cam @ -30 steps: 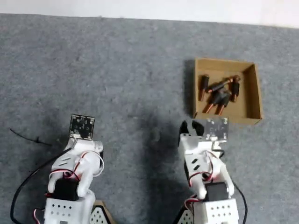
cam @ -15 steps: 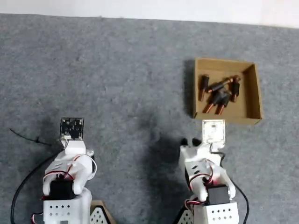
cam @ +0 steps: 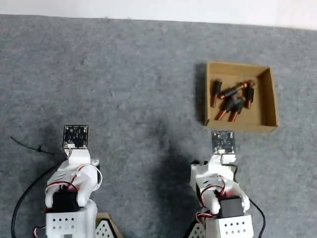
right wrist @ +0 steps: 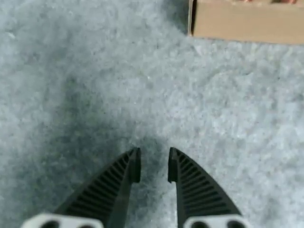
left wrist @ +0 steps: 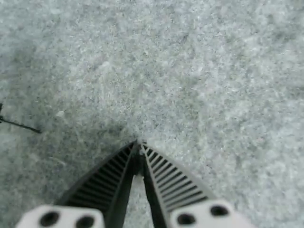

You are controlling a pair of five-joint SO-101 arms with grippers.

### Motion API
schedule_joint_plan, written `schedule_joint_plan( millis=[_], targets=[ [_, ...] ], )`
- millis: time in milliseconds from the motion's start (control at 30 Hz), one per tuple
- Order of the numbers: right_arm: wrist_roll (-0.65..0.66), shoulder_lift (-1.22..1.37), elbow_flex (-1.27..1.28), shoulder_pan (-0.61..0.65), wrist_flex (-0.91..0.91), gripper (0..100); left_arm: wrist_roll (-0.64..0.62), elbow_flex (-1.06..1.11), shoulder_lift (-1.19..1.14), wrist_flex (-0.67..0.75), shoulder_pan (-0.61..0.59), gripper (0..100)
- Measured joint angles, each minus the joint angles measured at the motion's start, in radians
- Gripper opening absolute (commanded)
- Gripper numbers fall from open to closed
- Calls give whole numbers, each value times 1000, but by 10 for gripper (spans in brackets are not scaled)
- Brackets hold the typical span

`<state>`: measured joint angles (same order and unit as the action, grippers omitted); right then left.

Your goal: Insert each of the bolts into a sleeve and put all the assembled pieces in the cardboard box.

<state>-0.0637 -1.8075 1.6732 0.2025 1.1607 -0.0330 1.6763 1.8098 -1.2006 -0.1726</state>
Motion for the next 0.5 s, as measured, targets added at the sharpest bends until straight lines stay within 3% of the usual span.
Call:
schedule_joint_plan(
  millis=[500],
  targets=[
    [0,0,0,0,9,78,0,0,0,0,0,7]
  ],
)
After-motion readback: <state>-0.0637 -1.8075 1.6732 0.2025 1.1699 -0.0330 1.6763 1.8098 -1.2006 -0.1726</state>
